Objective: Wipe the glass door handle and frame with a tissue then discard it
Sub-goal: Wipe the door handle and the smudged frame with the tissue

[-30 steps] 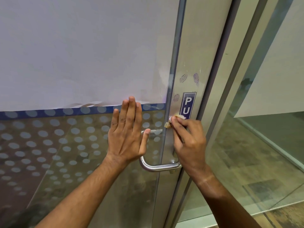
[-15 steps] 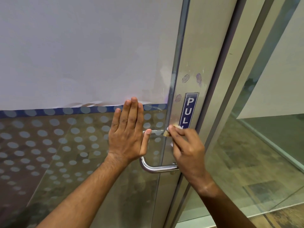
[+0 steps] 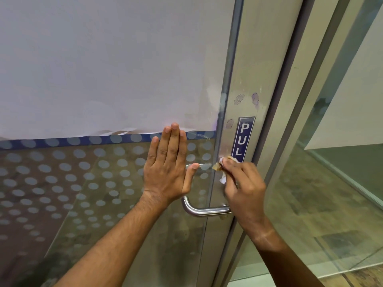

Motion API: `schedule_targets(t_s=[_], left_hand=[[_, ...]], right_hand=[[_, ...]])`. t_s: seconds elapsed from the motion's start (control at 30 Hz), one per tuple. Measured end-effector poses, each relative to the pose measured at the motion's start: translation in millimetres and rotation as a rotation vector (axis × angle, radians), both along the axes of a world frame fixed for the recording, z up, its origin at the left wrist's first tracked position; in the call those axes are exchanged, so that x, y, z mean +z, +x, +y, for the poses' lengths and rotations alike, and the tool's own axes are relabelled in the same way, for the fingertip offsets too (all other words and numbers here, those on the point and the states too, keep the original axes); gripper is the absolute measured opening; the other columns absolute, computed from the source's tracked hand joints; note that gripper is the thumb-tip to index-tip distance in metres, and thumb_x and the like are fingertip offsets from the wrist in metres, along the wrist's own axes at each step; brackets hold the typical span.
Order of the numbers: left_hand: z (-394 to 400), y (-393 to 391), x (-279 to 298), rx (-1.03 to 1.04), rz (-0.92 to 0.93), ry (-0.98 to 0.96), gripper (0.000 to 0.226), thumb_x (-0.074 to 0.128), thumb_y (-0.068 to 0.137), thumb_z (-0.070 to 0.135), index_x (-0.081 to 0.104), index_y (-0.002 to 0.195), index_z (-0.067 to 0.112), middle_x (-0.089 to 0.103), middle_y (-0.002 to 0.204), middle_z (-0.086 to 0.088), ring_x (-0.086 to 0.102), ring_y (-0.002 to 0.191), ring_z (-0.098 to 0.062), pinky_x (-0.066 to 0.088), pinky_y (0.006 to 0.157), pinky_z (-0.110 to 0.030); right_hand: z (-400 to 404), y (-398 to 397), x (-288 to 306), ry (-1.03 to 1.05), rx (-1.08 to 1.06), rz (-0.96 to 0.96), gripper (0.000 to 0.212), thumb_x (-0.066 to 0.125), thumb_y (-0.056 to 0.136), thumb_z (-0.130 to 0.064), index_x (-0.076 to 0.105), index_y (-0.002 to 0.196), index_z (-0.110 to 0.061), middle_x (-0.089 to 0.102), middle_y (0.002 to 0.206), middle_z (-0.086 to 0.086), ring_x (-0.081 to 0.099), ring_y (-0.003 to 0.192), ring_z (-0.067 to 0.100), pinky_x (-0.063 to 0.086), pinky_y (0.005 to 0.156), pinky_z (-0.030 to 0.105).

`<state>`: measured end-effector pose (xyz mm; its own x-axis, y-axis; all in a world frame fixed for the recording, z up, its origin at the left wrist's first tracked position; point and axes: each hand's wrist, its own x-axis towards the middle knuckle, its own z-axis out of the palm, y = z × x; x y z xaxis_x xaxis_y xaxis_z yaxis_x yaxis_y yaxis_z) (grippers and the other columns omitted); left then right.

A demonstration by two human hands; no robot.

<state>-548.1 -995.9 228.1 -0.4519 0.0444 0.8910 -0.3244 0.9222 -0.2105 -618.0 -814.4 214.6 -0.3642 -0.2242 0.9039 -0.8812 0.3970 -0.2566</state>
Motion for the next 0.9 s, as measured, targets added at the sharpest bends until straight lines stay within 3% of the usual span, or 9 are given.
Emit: schedule_targets(t_s=[0.17,0.43,0.63,0.8,0.9], left_hand=[[-1.1,-1.5,-2.9,0.013,0.021,-0.011,0.082,0.026,0.1,0.056,-0.009,0.155,0.005,-0.023,0.163,-0.011,-0.016,0.152,-0.025,-0.008,0.124,-0.042],[-1.9,-2.3,-2.9,0.024,0.018,-0.031,0.082,0.028,0.1,0.056,-0.007,0.156,0.007,-0.022,0.163,-0.011,-0.016,0.152,-0.025,-0.008,0.124,-0.042],[-2.0,-1.8,-3.6,0.032,0.019,-0.031,0.082,0.03,0.1,0.055,-0.005,0.156,0.006,-0.021,0.163,-0.012,-0.014,0.152,-0.026,-0.007,0.124,-0.043],[-1.4,-2.5,-3.4,0.036,0.016,-0.038,0.084,0.033,0.099,0.054,-0.006,0.155,0.005,-0.021,0.163,-0.013,-0.015,0.152,-0.026,-0.008,0.124,-0.043],[-1.6,-2.6,-3.6,0.039,0.018,-0.035,0.086,0.035,0.097,0.054,-0.006,0.156,0.005,-0.021,0.163,-0.013,-0.015,0.152,-0.026,-0.008,0.124,-0.043]], right_hand=[[-10.8,-11.2,31.0,-0.142,0.035,0.074,0.023,0.071,0.086,-0.001,0.073,0.108,-0.003,0.066,0.099,0.012,0.062,0.09,0.025,0.054,0.082,0.03],[0.9,-5.5,1.4,-0.004,0.038,0.014,0.026,0.065,0.086,-0.004,0.071,0.112,0.0,0.066,0.101,0.018,0.062,0.095,0.03,0.058,0.078,0.044],[-10.3,-15.7,34.3,-0.149,0.056,0.113,0.032,0.07,0.082,0.008,0.071,0.113,-0.003,0.066,0.102,0.012,0.063,0.094,0.024,0.054,0.086,0.028],[0.8,-7.6,6.5,-0.043,0.028,0.042,0.033,0.074,0.08,0.006,0.071,0.113,0.0,0.067,0.101,0.017,0.064,0.095,0.028,0.057,0.08,0.041],[-1.6,-10.0,18.7,-0.062,0.043,0.047,0.032,0.072,0.082,0.006,0.071,0.113,-0.001,0.066,0.101,0.016,0.064,0.094,0.029,0.058,0.08,0.04]])
